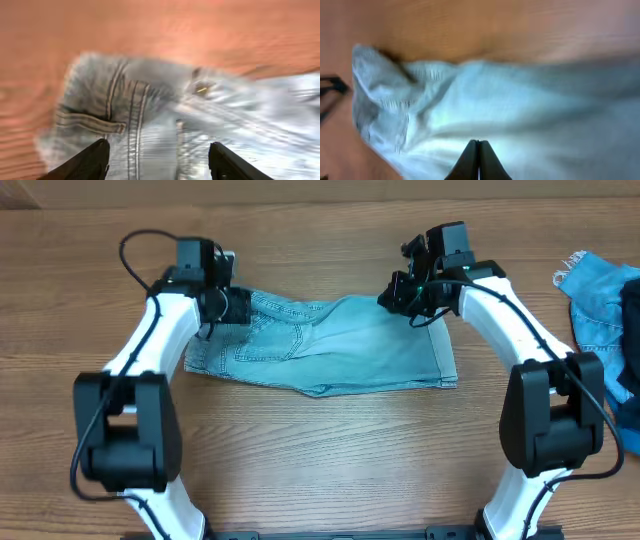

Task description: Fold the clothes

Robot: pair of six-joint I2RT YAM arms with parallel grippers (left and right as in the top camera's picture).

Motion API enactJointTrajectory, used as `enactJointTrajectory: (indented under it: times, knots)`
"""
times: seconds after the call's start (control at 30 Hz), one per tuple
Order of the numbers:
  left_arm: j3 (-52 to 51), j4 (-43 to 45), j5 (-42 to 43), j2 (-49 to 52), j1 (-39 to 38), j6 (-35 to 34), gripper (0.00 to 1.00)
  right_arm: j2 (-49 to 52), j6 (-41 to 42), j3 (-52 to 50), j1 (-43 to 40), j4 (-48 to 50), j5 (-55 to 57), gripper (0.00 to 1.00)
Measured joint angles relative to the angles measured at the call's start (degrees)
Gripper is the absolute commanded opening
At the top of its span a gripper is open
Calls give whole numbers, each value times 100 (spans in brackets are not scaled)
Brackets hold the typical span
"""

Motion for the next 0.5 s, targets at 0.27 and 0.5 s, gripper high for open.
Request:
enactJointTrajectory:
  times: [0.27,0.5]
  knots:
    - [111,-70,0,-212,-861,839,66,350,584,-599,1023,-28,-52,4]
    - [111,-90,-15,-195,-1056,1154,63,619,1012,-603,1154,44,59,4]
